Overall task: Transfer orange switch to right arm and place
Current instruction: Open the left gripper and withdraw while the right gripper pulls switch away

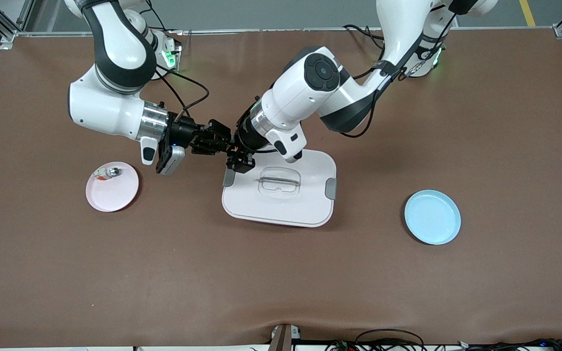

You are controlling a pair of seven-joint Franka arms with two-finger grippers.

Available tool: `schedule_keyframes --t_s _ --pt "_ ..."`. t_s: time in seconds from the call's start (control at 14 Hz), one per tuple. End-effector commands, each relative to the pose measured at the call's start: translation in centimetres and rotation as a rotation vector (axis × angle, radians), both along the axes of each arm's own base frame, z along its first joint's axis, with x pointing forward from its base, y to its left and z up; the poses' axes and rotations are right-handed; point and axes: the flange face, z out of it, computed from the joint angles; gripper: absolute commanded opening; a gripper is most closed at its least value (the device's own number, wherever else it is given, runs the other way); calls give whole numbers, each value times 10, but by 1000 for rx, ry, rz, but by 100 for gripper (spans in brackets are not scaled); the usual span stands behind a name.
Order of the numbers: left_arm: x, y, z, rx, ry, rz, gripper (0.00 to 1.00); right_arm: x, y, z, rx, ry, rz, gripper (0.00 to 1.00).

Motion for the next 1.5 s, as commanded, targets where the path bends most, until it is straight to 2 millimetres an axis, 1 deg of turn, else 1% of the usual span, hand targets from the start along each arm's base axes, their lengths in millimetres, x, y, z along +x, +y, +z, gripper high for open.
schedule_keyframes --t_s 0.0,0.07,0.14,0.21,0.29,0.36,0.43,0.5,0.64,0.71,0.79,0.86,0.93,1.0,1.07,1.14,1.21,1.36,1.43 --pt "8 4 13 -30 -4 19 100 -8 5 0 -7 -9 27 0" --pt "15 12 17 -29 -15 25 100 -8 5 0 -7 -10 27 0" --pt "25 25 20 -28 -21 27 100 -7 6 2 -7 -28 39 0" --pt "34 39 31 -27 -51 10 100 -4 5 7 -25 -91 80 0" --pt "43 55 42 -21 -84 -4 100 1 1 11 -85 -201 168 0" --pt "54 71 45 -7 -98 -22 100 5 -5 12 -156 -292 256 0" --pt "63 88 50 14 -116 -50 100 9 -12 11 -206 -341 313 0" --pt "71 106 52 42 -136 -88 100 10 -19 12 -234 -355 349 0" --pt "85 138 51 112 -167 -184 100 14 -33 12 -308 -381 431 0" --pt "89 154 60 158 -208 -234 100 16 -42 10 -349 -396 477 0" --pt "87 162 69 225 -276 -312 100 18 -51 10 -382 -409 516 0" --pt "84 167 69 286 -304 -384 100 20 -62 8 -406 -422 559 0" --pt "92 187 62 342 -293 -433 100 22 -73 5 -427 -435 607 0" --pt "99 212 62 389 -295 -501 100 24 -88 3 -450 -449 662 0" --pt "105 236 64 412 -292 -572 100 26 -103 1 -474 -460 706 0" --pt "112 264 65 425 -294 -634 100 27 -114 0 -498 -472 747 0" --pt "116 292 73 440 -308 -699 100 28 -127 -1 -524 -481 789 0" --pt "127 347 77 475 -315 -816 100 31 -149 -4 -568 -513 875 0" --pt "130 370 77 480 -313 -867 100 33 -162 -5 -585 -525 909 0"
